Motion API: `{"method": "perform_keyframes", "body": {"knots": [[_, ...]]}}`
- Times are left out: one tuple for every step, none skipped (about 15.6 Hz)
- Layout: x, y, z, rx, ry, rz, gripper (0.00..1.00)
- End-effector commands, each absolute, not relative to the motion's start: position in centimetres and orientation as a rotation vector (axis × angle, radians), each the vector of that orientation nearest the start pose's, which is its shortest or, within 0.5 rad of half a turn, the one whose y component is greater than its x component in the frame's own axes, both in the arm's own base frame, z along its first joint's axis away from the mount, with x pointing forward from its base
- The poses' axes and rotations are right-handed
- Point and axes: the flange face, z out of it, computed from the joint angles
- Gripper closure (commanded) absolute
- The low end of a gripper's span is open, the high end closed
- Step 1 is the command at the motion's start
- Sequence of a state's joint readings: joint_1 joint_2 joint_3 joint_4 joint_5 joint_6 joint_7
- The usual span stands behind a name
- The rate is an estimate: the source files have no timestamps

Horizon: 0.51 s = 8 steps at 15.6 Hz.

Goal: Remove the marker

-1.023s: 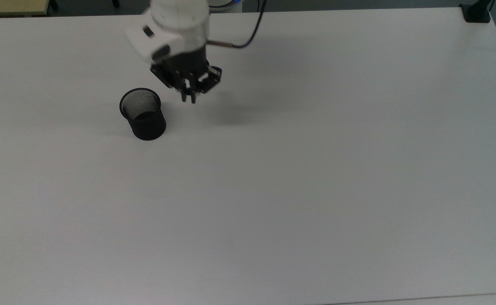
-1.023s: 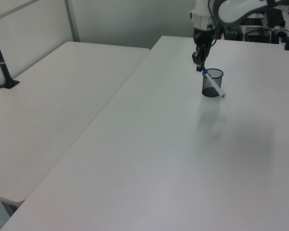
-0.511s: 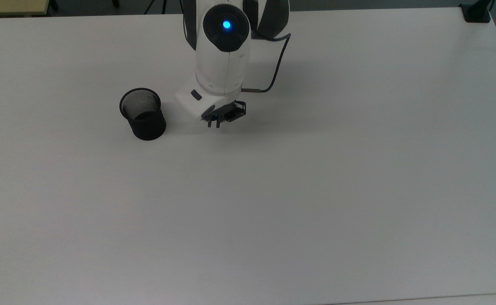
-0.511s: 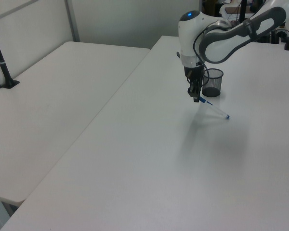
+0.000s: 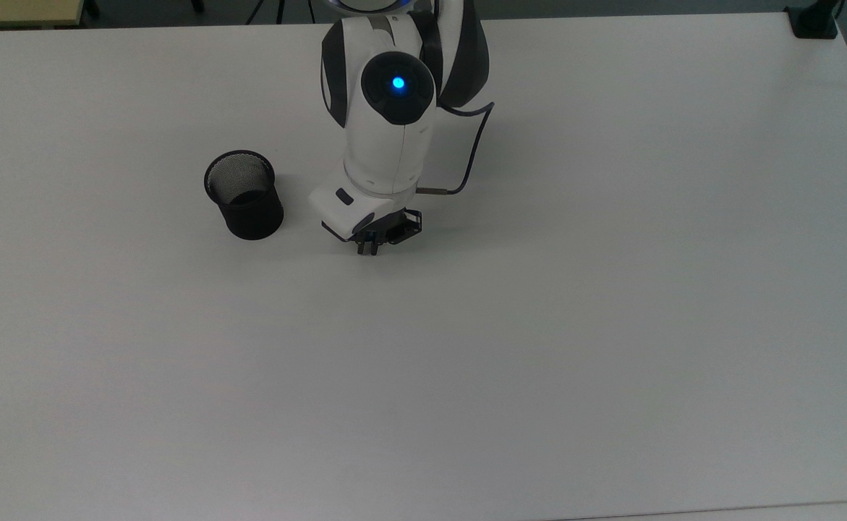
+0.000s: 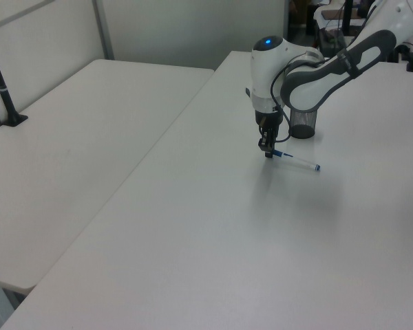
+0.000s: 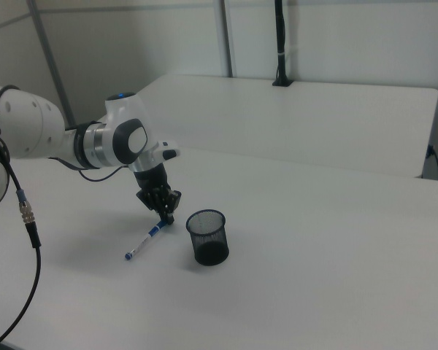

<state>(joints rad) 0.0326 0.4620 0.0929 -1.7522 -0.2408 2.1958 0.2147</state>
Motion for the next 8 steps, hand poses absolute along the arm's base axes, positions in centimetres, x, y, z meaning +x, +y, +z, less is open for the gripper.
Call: {"method": "perform_keyframes", "body": {"knots": [[65.8, 7.0, 31.4, -3.306, -0.035, -0.073, 0.43], [65.9, 6.9, 31.7, -3.304, -0.018, -0.079, 0.32], [65.9, 6.8, 32.1, -3.301, 0.016, -0.087, 0.17], [65.9, 6.7, 32.6, -3.295, 0.067, -0.099, 0.03], [65.9, 6.7, 33.7, -3.292, 0.118, -0.126, 0.0], [65.9, 6.6, 34.7, -3.29, 0.134, -0.15, 0.0], [65.8, 6.6, 35.8, -3.288, 0.137, -0.173, 0.0], [65.6, 6.6, 37.0, -3.288, 0.143, -0.186, 0.0]]}}
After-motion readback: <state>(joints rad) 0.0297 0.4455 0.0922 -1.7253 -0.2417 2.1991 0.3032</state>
